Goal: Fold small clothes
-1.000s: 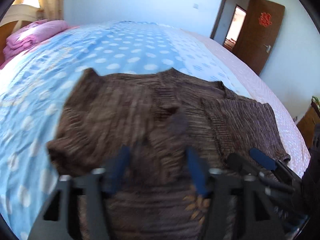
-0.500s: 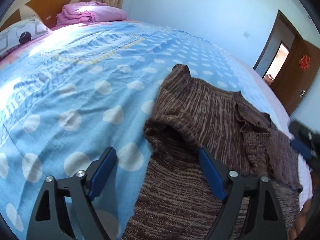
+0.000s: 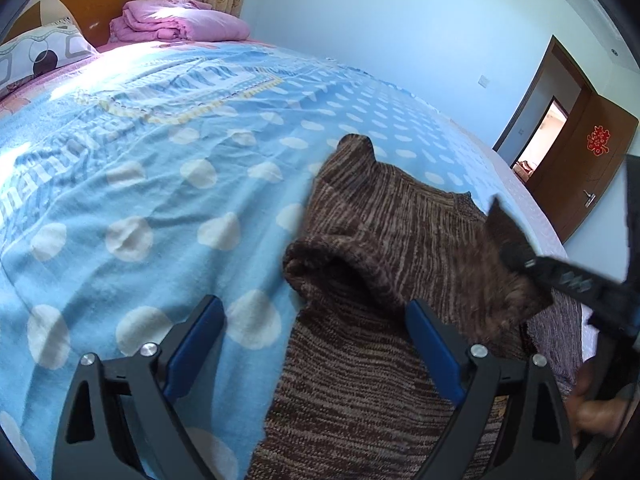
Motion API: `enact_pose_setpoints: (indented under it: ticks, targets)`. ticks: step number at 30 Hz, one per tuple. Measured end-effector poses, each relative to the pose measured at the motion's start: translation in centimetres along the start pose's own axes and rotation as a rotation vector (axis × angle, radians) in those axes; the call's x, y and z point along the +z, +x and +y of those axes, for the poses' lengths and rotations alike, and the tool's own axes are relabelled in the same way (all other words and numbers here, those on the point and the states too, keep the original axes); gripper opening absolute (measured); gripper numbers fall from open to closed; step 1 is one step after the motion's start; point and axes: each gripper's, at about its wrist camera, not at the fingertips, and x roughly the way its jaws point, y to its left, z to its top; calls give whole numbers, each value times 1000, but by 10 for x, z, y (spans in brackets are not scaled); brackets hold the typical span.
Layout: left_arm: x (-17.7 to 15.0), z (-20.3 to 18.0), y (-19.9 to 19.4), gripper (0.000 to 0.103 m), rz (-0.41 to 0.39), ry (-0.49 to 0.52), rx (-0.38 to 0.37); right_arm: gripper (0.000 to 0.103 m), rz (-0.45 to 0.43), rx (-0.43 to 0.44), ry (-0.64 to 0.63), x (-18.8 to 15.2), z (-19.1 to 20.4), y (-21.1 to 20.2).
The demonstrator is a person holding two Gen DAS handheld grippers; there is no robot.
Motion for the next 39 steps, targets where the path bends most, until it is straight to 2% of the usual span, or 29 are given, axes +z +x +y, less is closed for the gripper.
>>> enact_pose_setpoints:
  ticks: [3, 6, 8, 10, 12, 14, 19, 23, 25, 26, 28, 35, 39]
  targets:
    - [0, -1, 1, 95, 1, 3, 5, 6, -71, 20, 48, 0, -23, -23]
    - [0, -1, 1, 95, 1, 6, 10, 7, -34, 57, 124, -12, -53, -12]
    - [0, -2, 2, 95, 2, 9, 13, 10, 32, 26, 178, -23, -72, 5]
    - [0, -2, 1, 95, 2, 10, 15, 13, 69, -52, 248, -34, -95, 12]
    - [0, -2, 1, 95, 2, 10, 15, 13, 18, -85, 364, -45, -118, -3]
    - [0, -2, 2, 95, 2, 11, 16, 13, -36, -104, 415, -54, -124, -25]
    - [-1, -3, 2, 95, 1, 15, 20, 13, -90, -33, 289, -57, -83, -55]
    - [-1, -3, 2, 95, 3, 18, 24, 13, -15, 18, 107, -57, -43, -38]
    - [0, -3, 2, 95, 2, 16, 22, 13, 43, -3, 53, -68, -33, -24]
    - [0, -3, 2, 95, 2, 15, 20, 13, 90, -35, 44, -74, -32, -14]
    - [0, -2, 2, 95, 2, 14, 19, 13, 60, -33, 58, -83, -35, -15]
    - [0, -2, 1, 95, 2, 13, 17, 14, 62, -46, 53, -87, -35, -15]
    - [0, -2, 1, 95, 9, 11, 9, 14, 122, -87, 65, -89, -29, -34]
